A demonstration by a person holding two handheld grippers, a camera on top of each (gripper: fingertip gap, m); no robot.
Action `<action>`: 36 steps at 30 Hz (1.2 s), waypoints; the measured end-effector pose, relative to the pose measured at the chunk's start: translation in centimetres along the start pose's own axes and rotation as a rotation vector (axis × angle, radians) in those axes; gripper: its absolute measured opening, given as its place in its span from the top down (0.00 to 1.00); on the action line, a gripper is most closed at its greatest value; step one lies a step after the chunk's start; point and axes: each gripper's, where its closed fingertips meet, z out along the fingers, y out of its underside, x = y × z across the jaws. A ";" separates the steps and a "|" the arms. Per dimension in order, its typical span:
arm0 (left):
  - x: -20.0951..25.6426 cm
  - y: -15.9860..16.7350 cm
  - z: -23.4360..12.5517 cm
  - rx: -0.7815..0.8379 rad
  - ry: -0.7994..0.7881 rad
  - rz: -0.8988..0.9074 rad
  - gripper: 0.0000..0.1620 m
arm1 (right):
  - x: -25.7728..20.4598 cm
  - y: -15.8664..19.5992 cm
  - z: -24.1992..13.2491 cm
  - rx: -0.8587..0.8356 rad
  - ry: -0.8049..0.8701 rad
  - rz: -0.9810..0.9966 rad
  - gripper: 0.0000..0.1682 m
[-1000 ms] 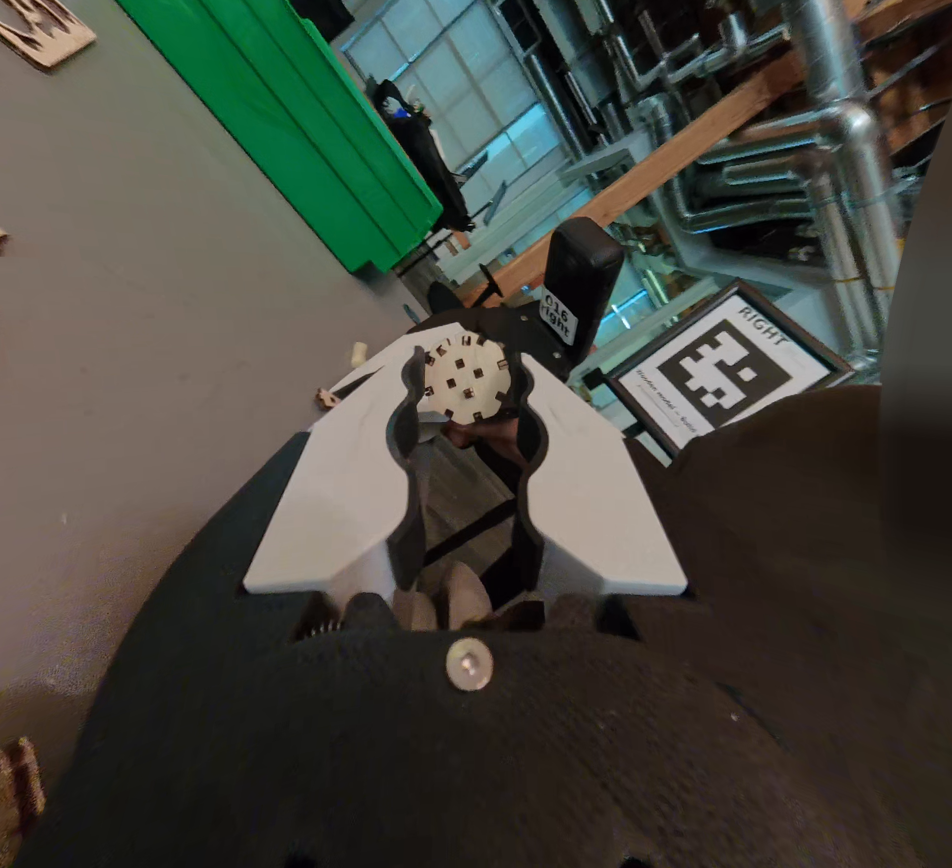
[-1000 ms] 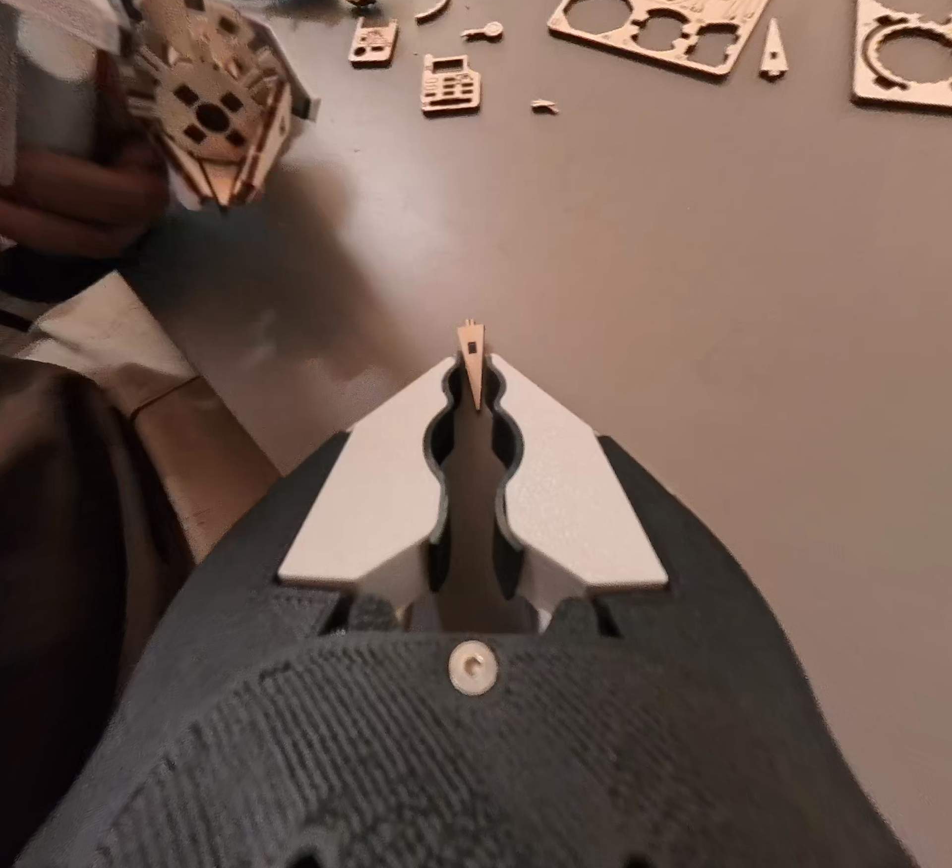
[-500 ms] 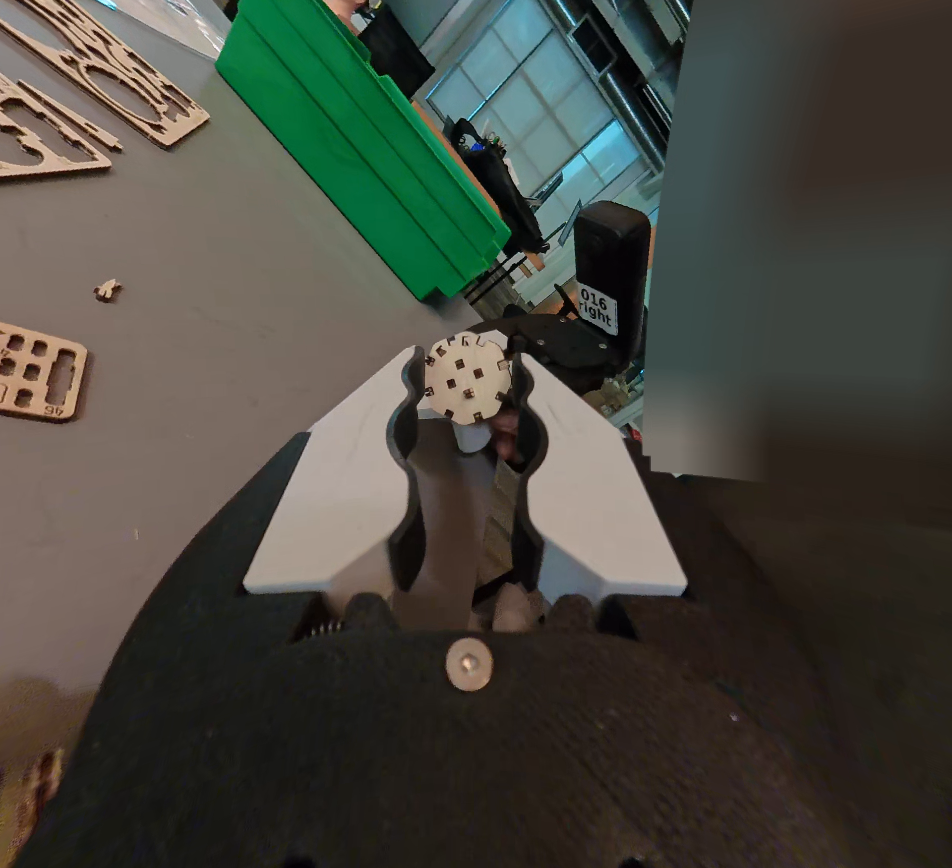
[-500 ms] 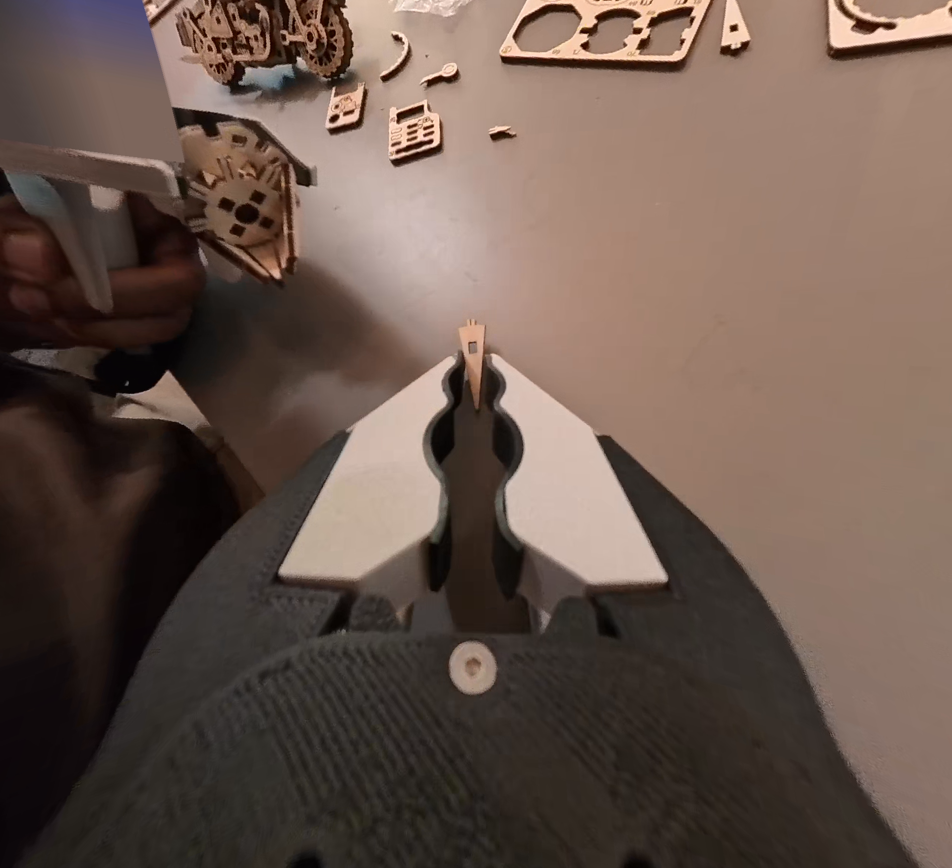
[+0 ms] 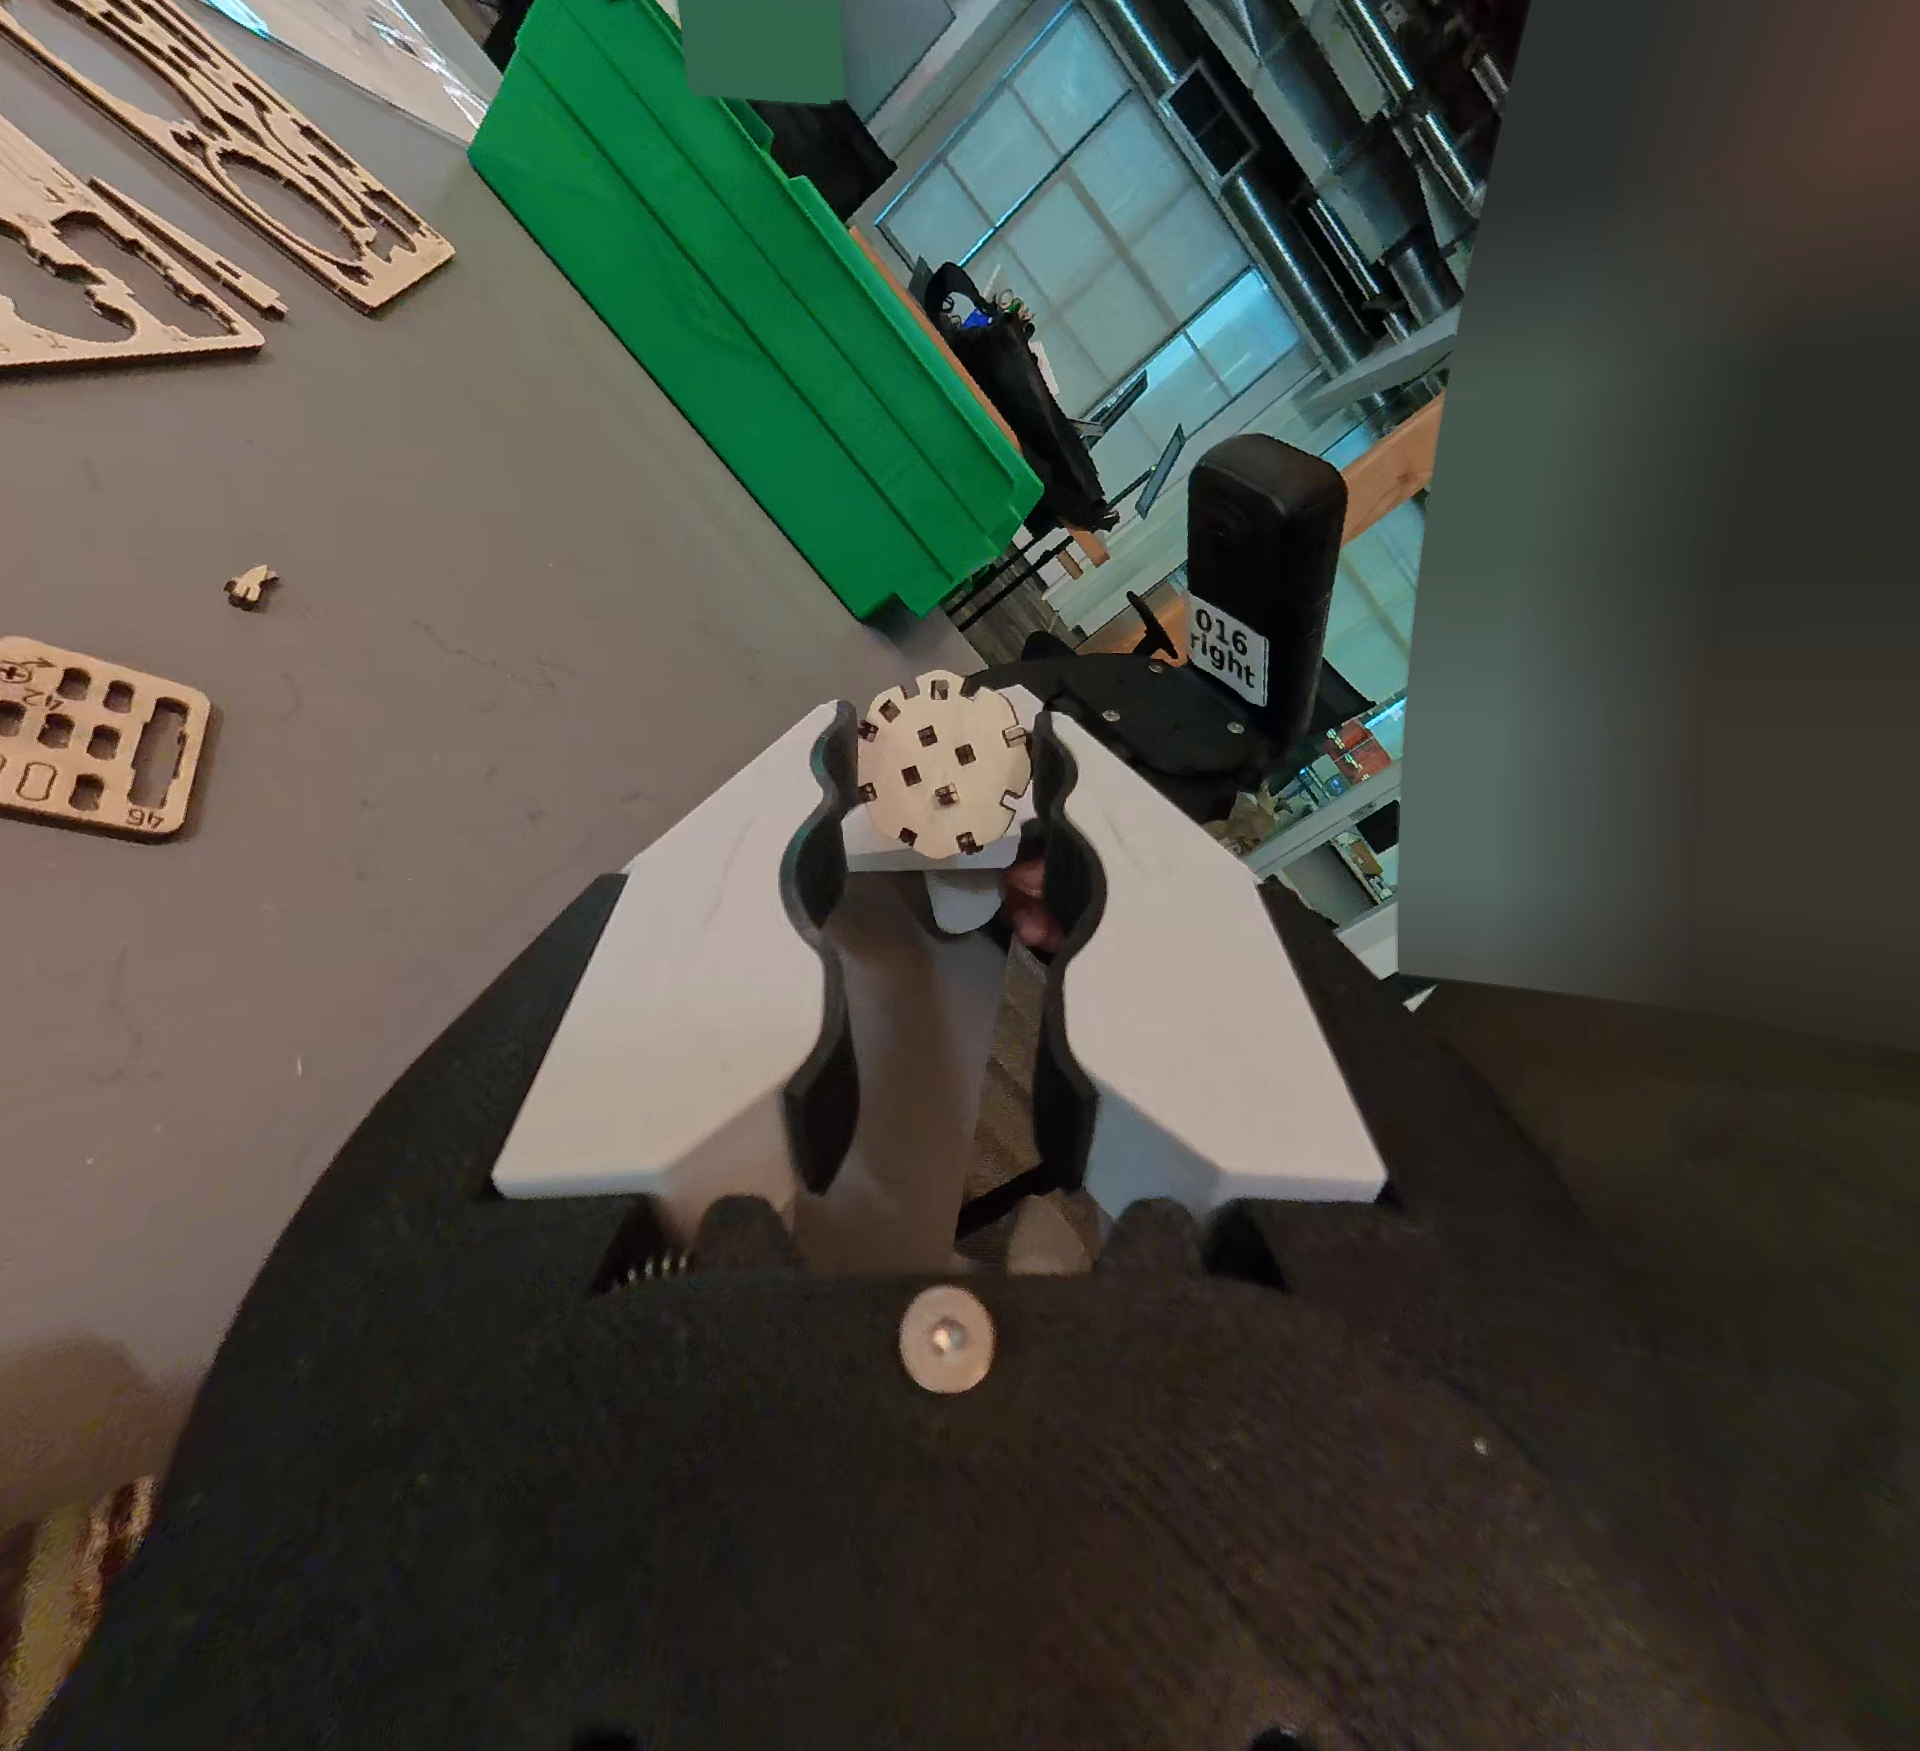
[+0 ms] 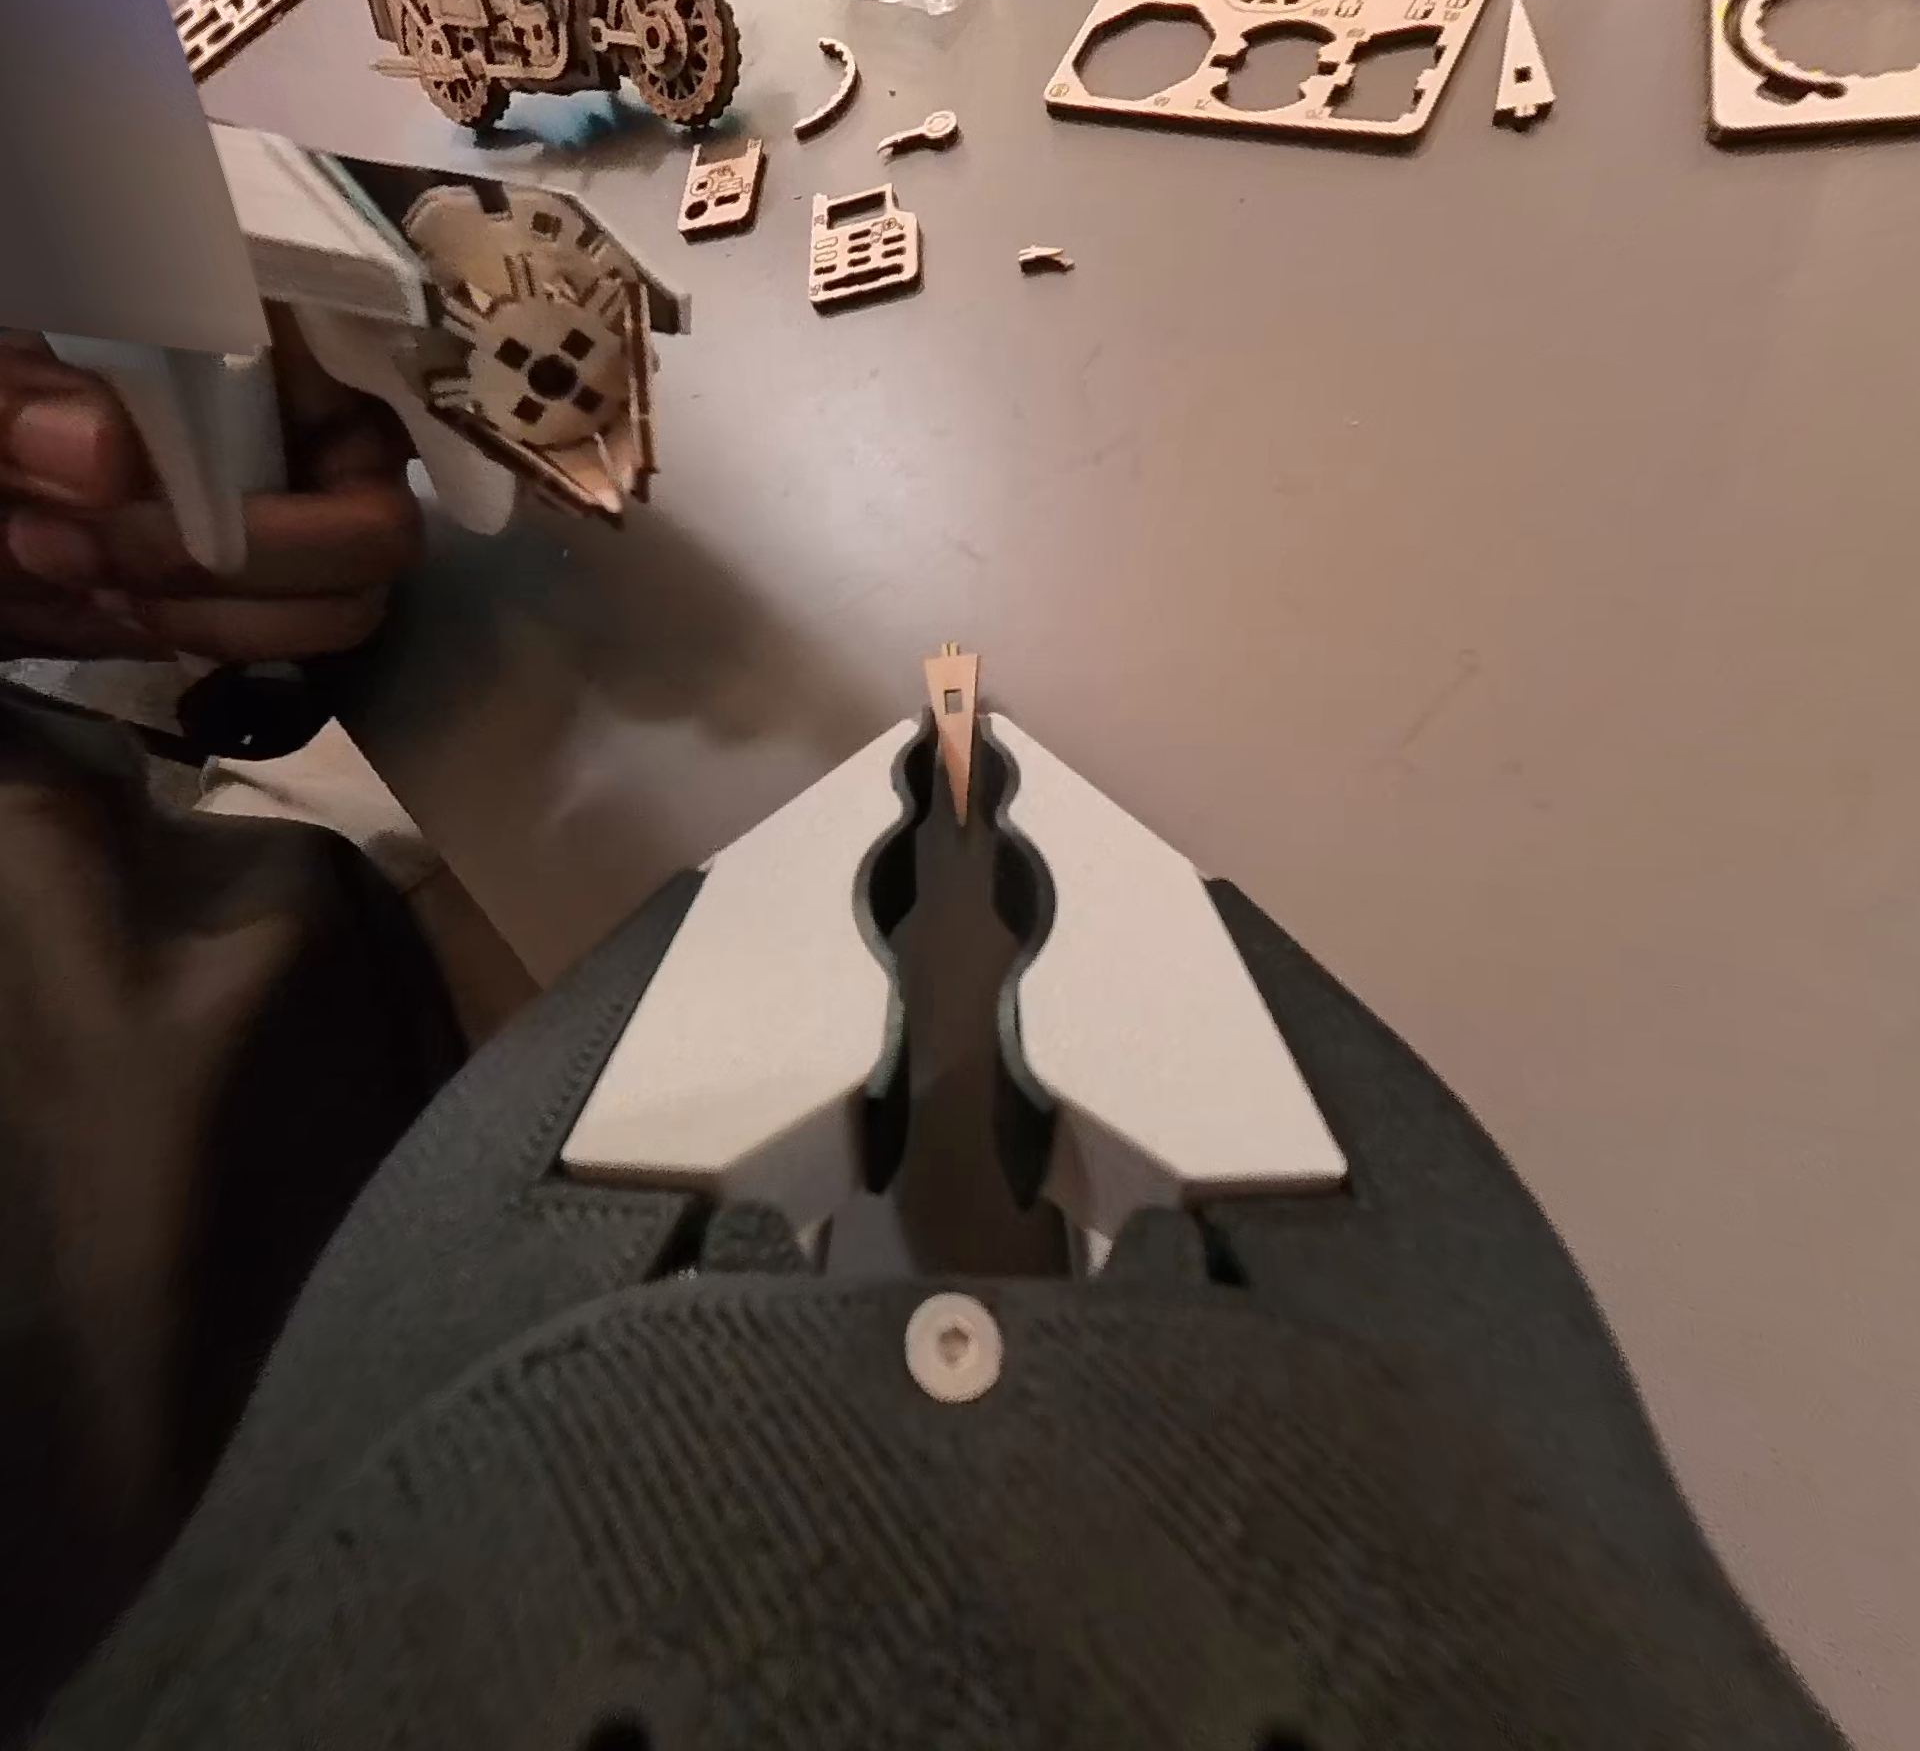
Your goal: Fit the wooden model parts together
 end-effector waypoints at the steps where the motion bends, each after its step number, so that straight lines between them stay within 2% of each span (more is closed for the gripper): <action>1: 0.0 0.0 0.0 0.001 0.000 0.002 0.81 | -0.1 0.1 0.0 -0.002 0.003 -0.013 0.97; 36: -0.3 -0.2 -0.1 0.008 0.004 -0.048 0.81 | -0.9 -0.4 -0.6 0.051 -0.033 -0.039 0.97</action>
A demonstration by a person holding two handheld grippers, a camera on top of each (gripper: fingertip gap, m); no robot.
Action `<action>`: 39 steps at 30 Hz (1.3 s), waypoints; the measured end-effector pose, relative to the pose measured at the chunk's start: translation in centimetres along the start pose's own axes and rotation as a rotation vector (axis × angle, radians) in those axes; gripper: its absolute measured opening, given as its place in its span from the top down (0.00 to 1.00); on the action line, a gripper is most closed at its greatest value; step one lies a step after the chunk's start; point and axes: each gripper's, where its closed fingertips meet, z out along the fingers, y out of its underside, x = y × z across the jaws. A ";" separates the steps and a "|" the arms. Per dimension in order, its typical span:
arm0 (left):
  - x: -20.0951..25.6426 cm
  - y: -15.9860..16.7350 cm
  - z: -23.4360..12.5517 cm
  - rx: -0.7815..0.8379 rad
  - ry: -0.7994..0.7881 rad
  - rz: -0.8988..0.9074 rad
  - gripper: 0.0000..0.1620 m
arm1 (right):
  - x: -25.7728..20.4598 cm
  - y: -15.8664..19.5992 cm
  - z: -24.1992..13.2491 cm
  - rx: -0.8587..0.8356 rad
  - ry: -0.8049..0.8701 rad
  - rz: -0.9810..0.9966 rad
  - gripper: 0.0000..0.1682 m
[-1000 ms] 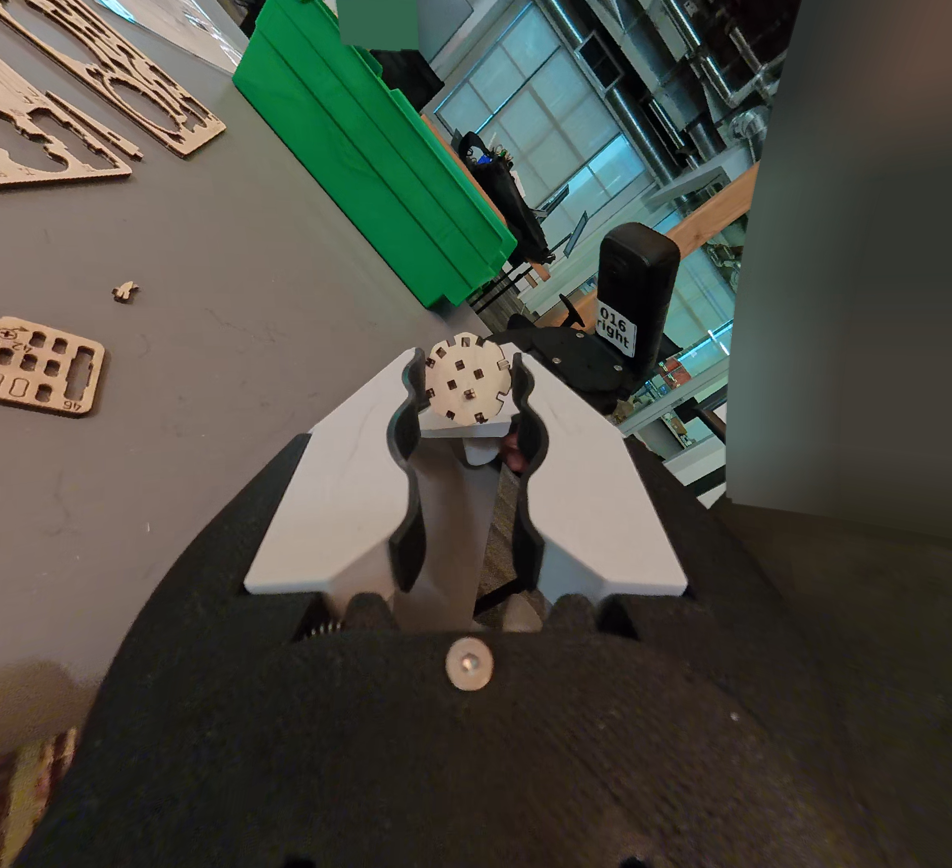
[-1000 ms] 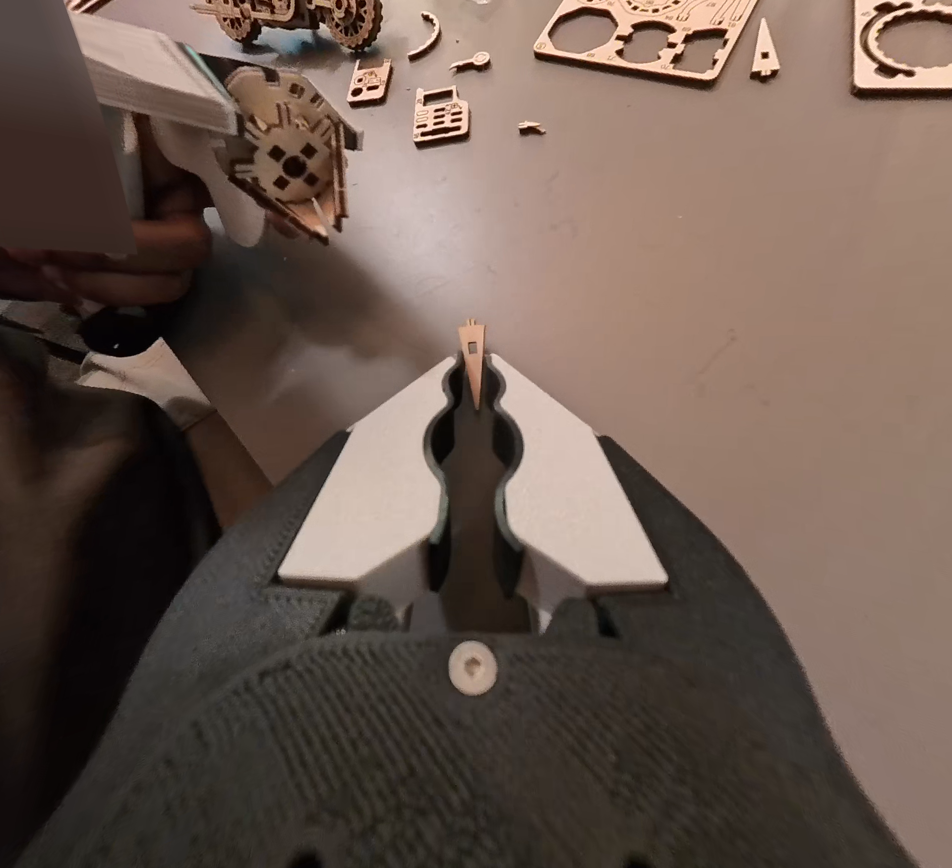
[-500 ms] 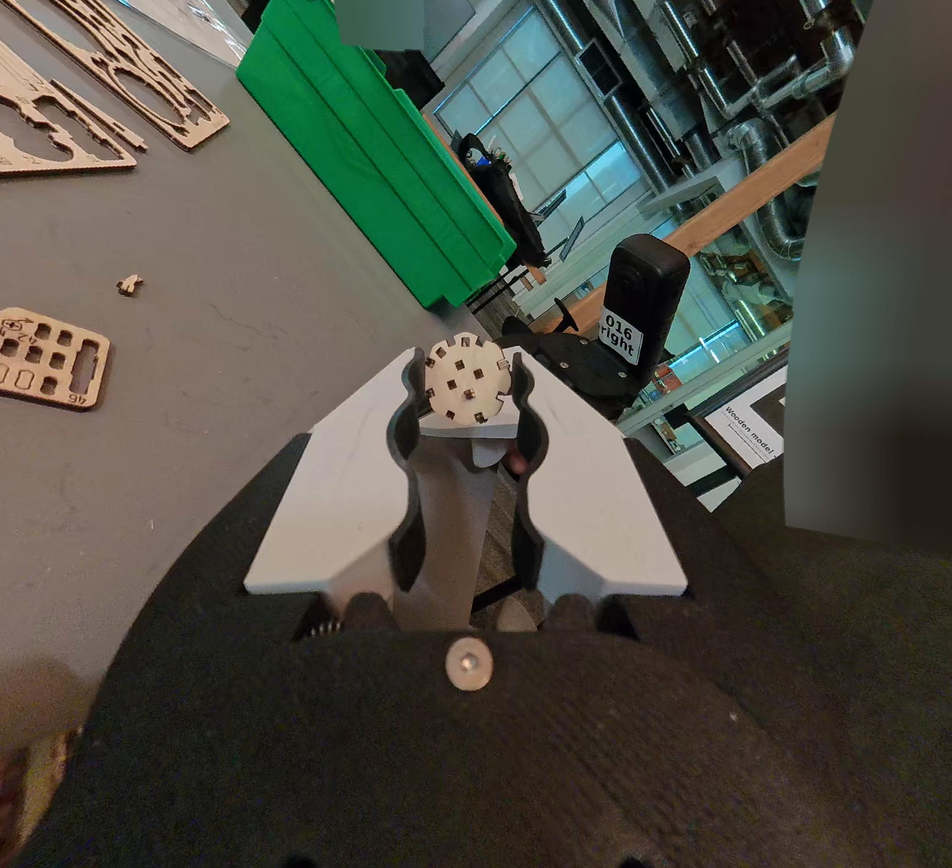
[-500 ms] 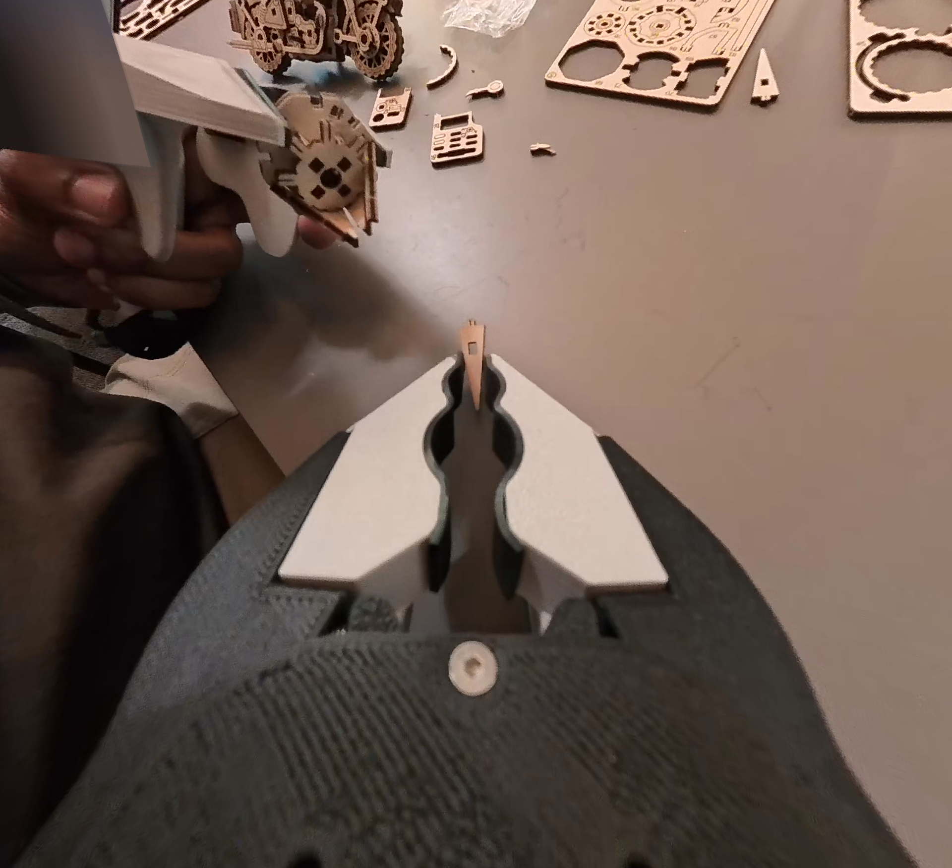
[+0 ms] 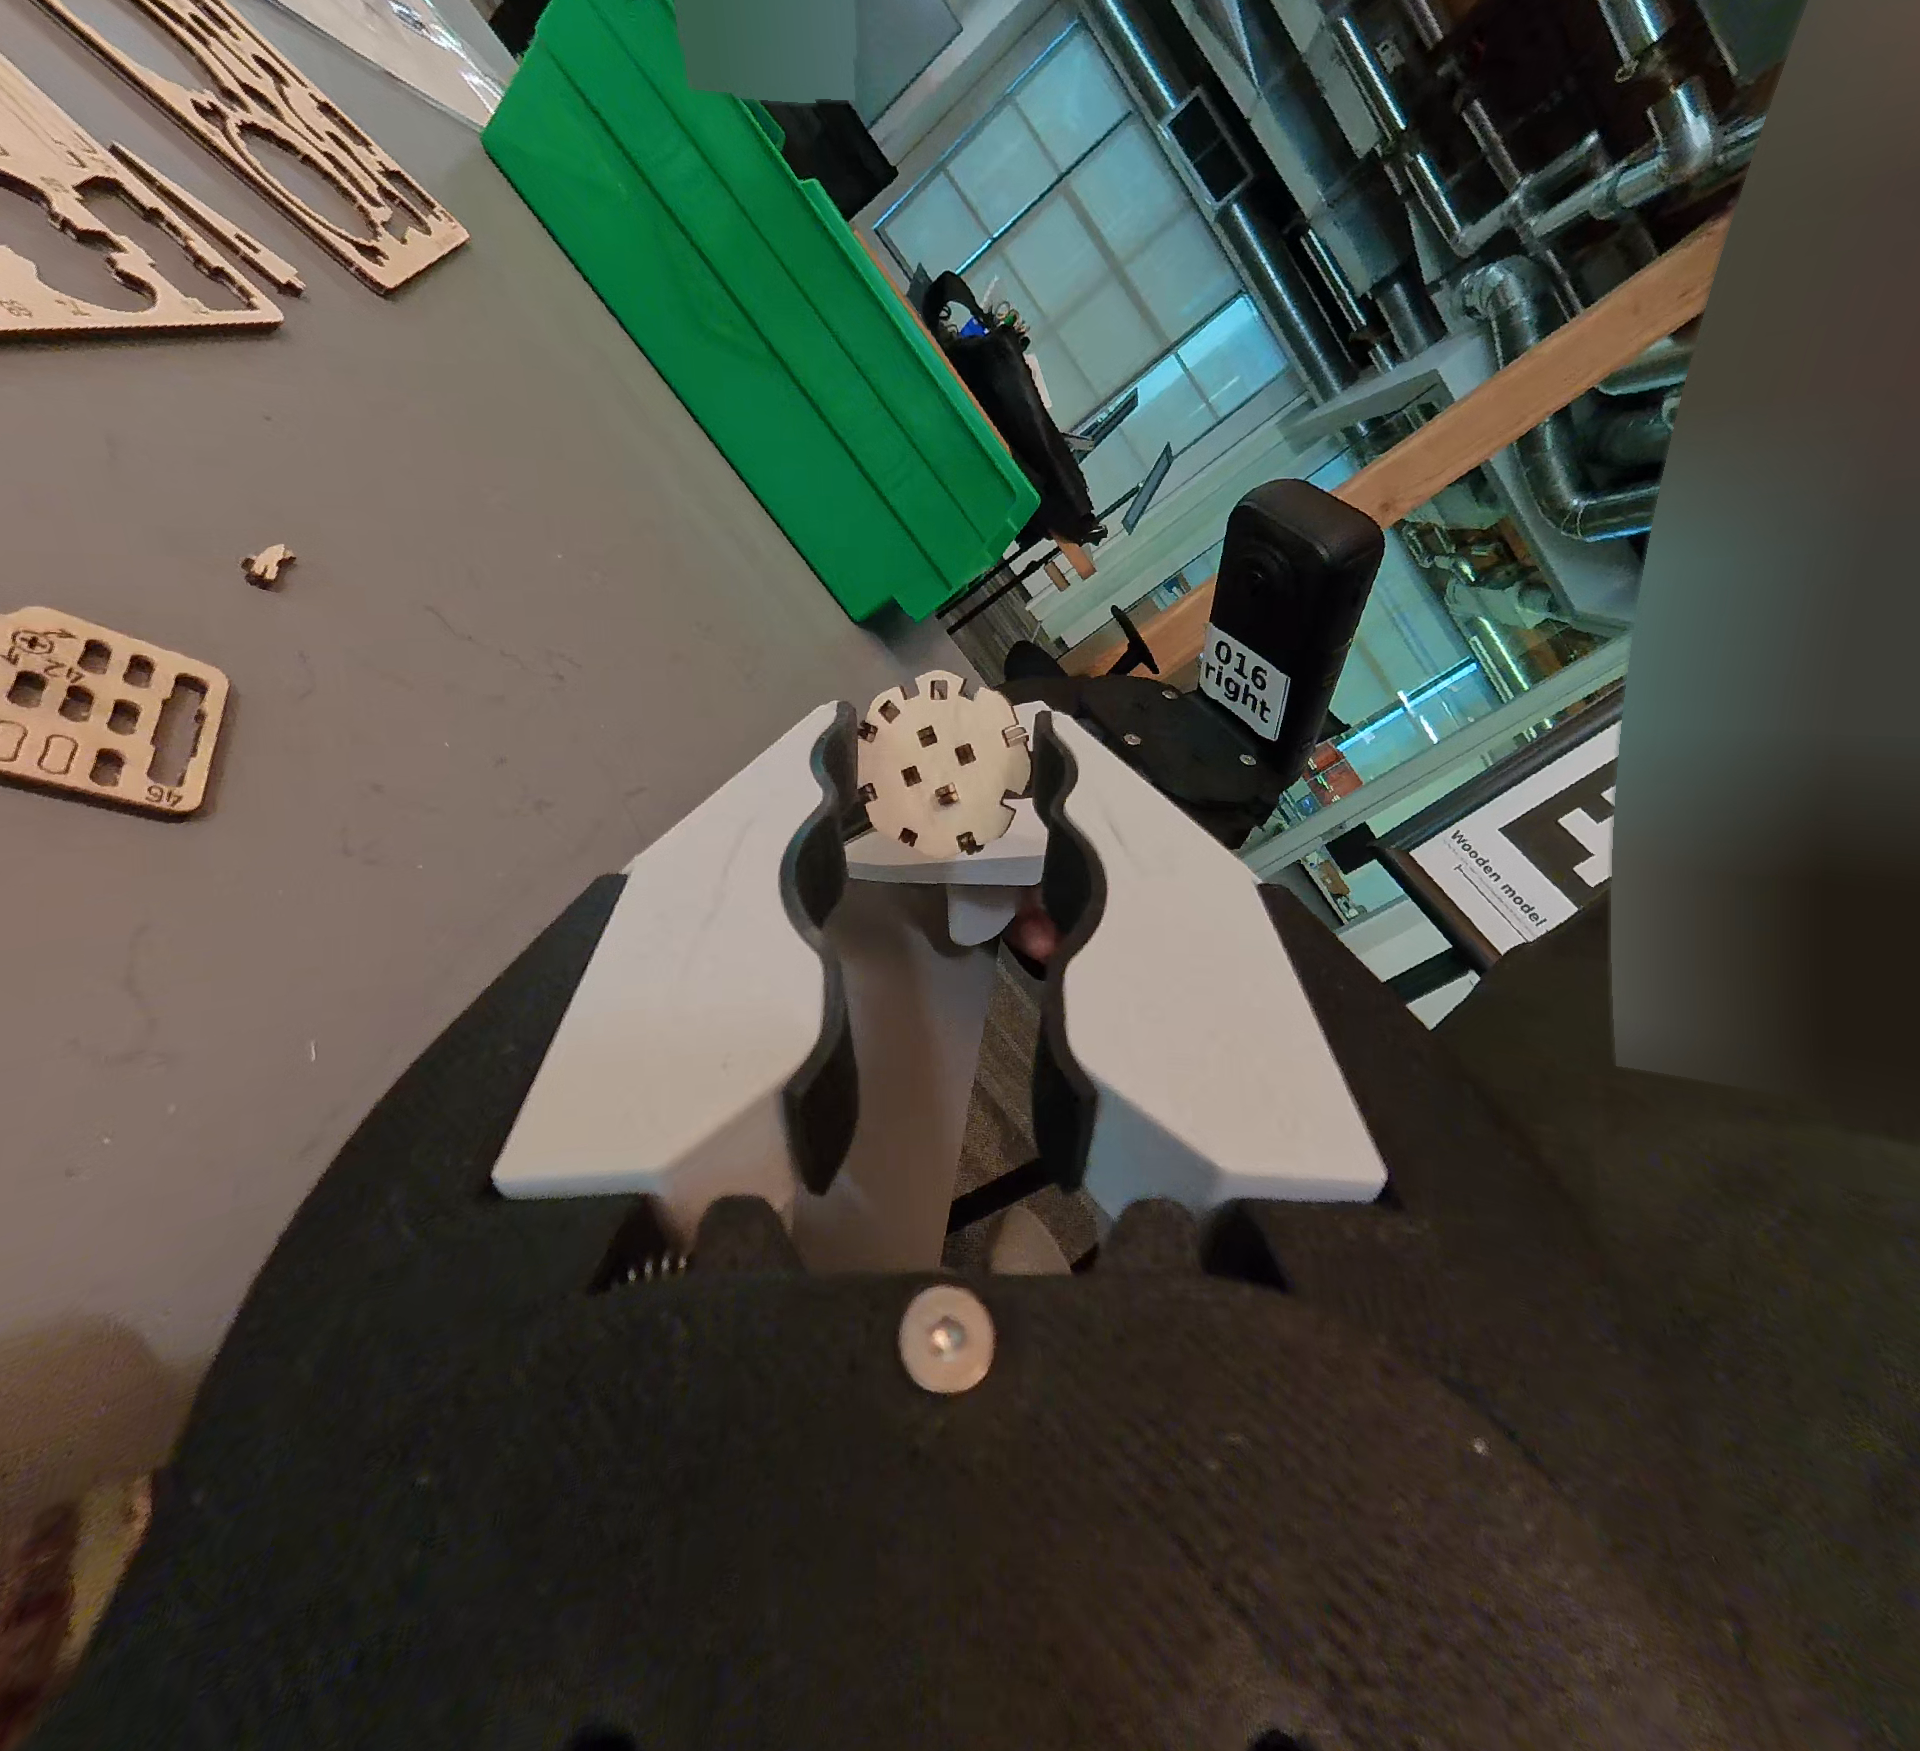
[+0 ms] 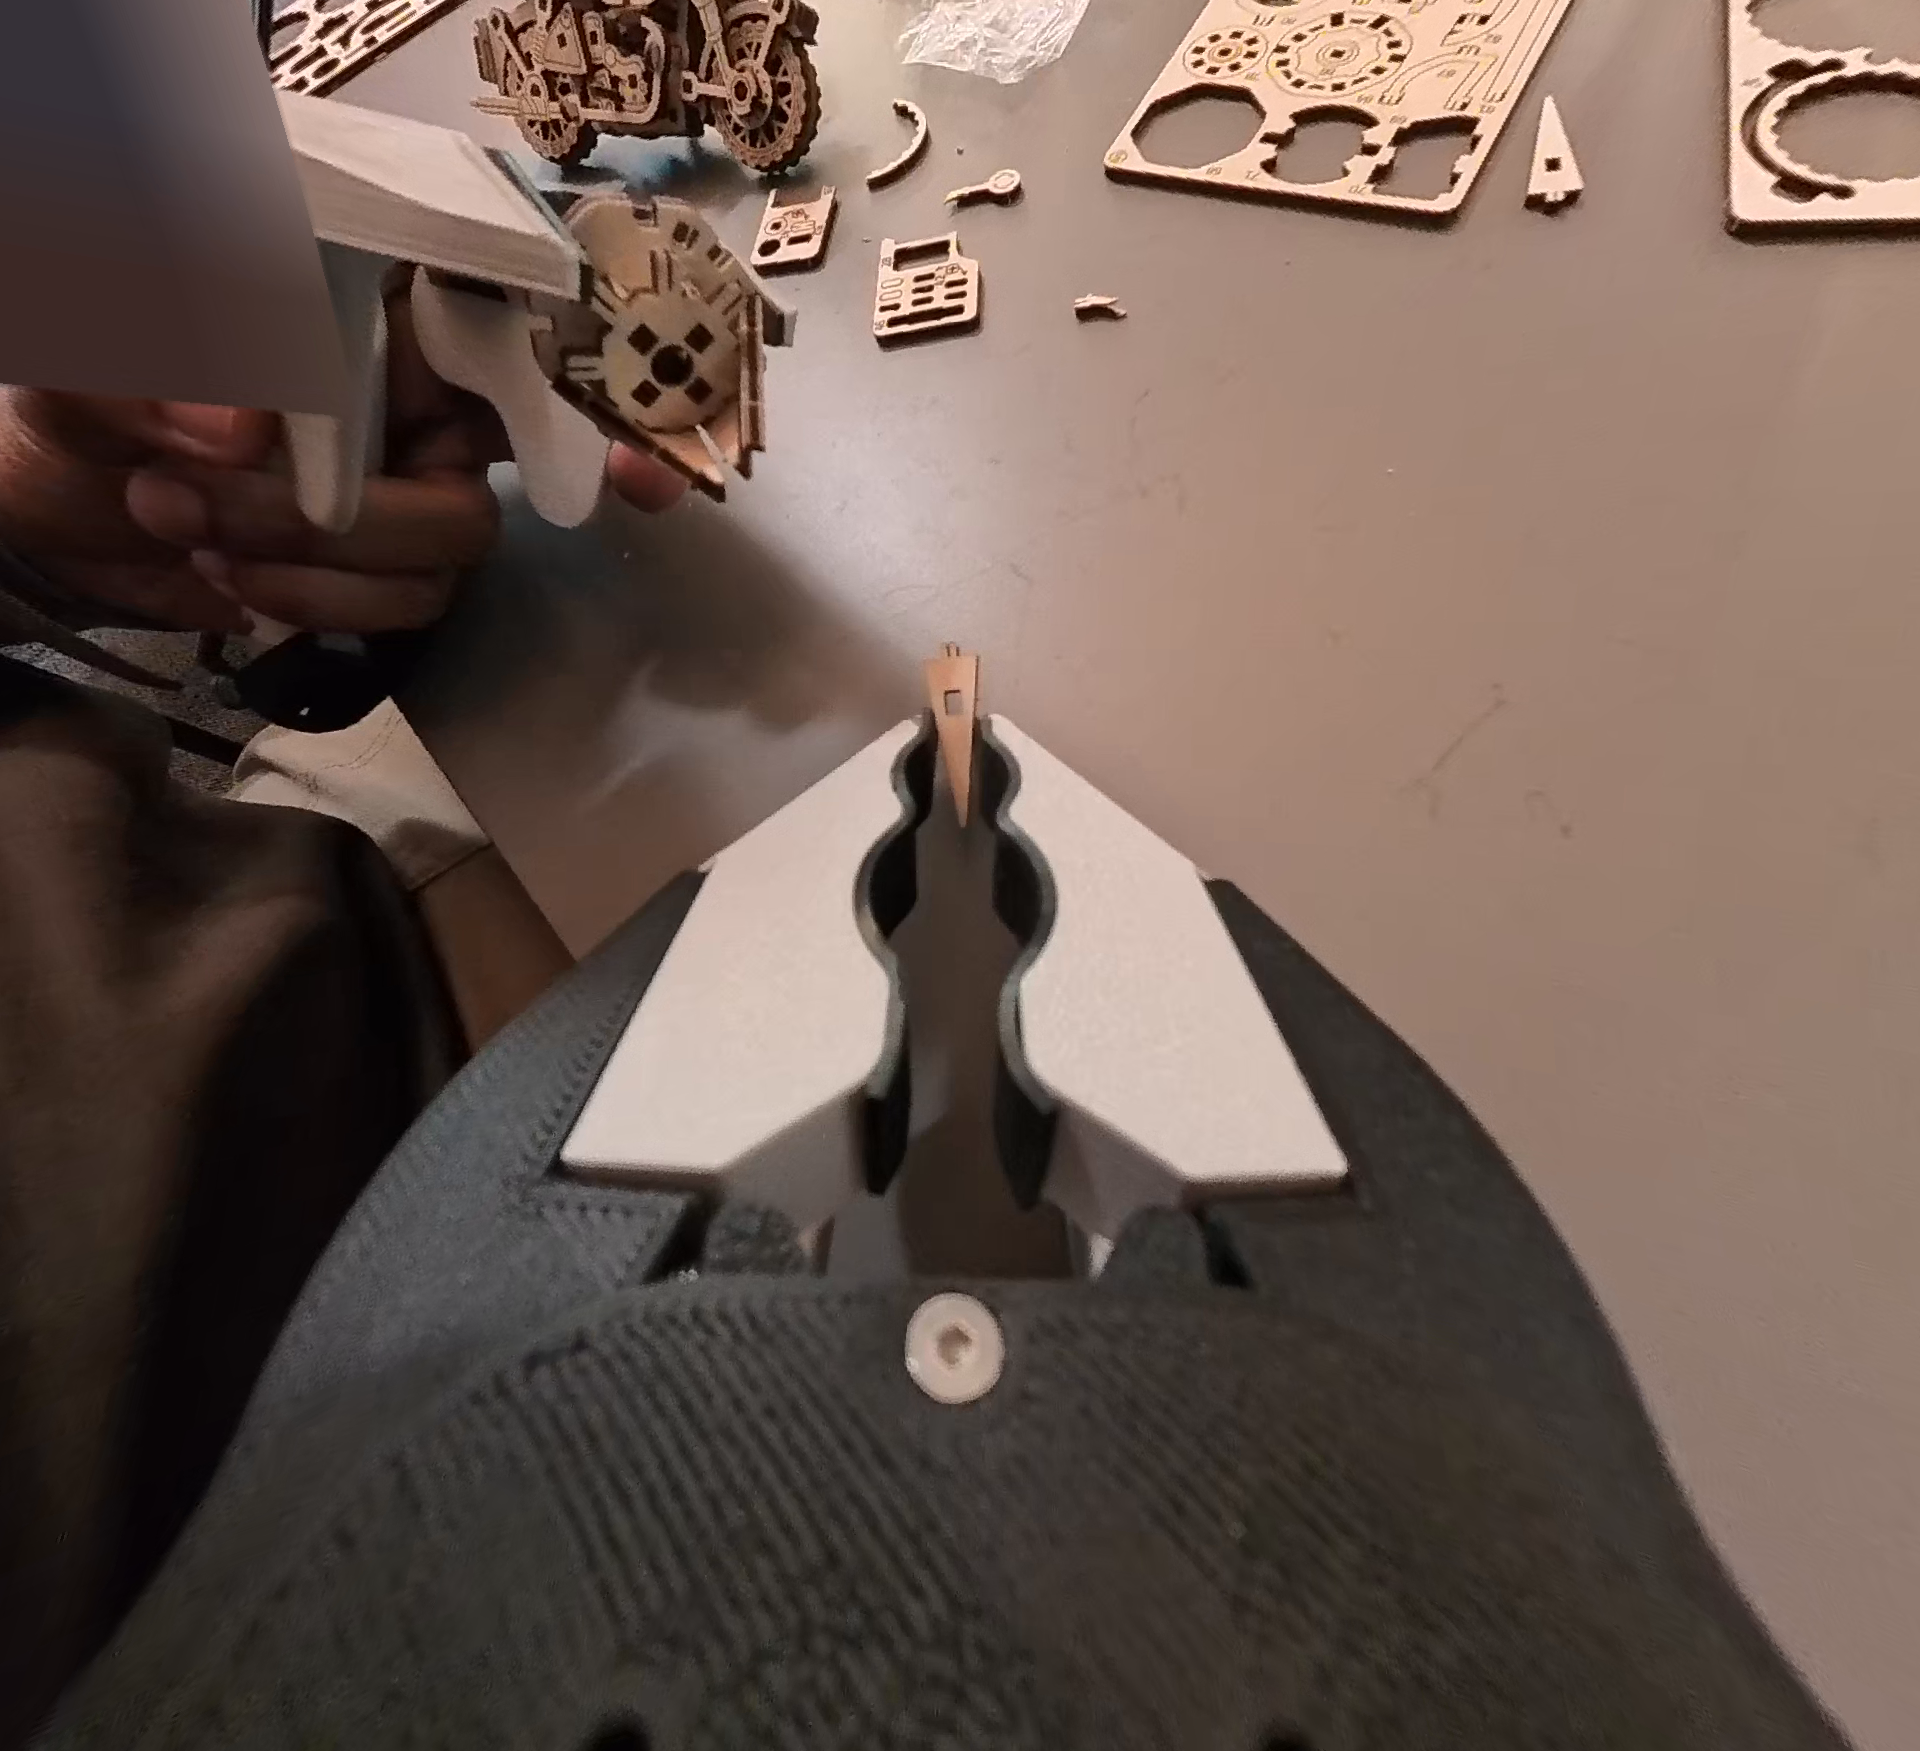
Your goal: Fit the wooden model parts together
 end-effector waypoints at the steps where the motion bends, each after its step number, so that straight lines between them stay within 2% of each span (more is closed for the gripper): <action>1: 0.0 0.0 0.0 0.000 0.000 0.000 0.81 | 0.0 0.0 0.0 0.002 0.001 -0.001 0.97; 8: 0.3 0.3 0.0 -0.011 0.005 0.025 0.81 | -0.1 -1.3 -1.0 0.083 -0.009 0.007 0.97; 17: 0.5 0.6 0.1 -0.027 0.008 0.048 0.81 | -2.0 -5.6 -4.7 0.378 -0.144 0.030 0.97; 20: 1.3 1.3 0.2 -0.077 0.061 0.067 0.81 | -3.0 -6.3 -5.5 0.432 -0.201 0.017 0.97; 25: 1.8 2.1 0.4 -0.119 0.070 0.114 0.81 | -4.3 -5.2 -4.4 0.351 -0.285 0.044 0.97; 29: 1.8 2.9 0.6 -0.176 0.071 0.114 0.81 | -5.0 -4.6 -3.5 0.297 -0.433 0.243 0.97; 32: 1.9 2.8 0.6 -0.172 0.074 0.114 0.81 | -4.7 -4.8 -3.6 0.305 -0.465 0.322 0.97; 39: 1.9 2.9 0.7 -0.179 0.067 0.126 0.81 | -4.8 -4.2 -3.5 0.268 -0.448 0.262 0.97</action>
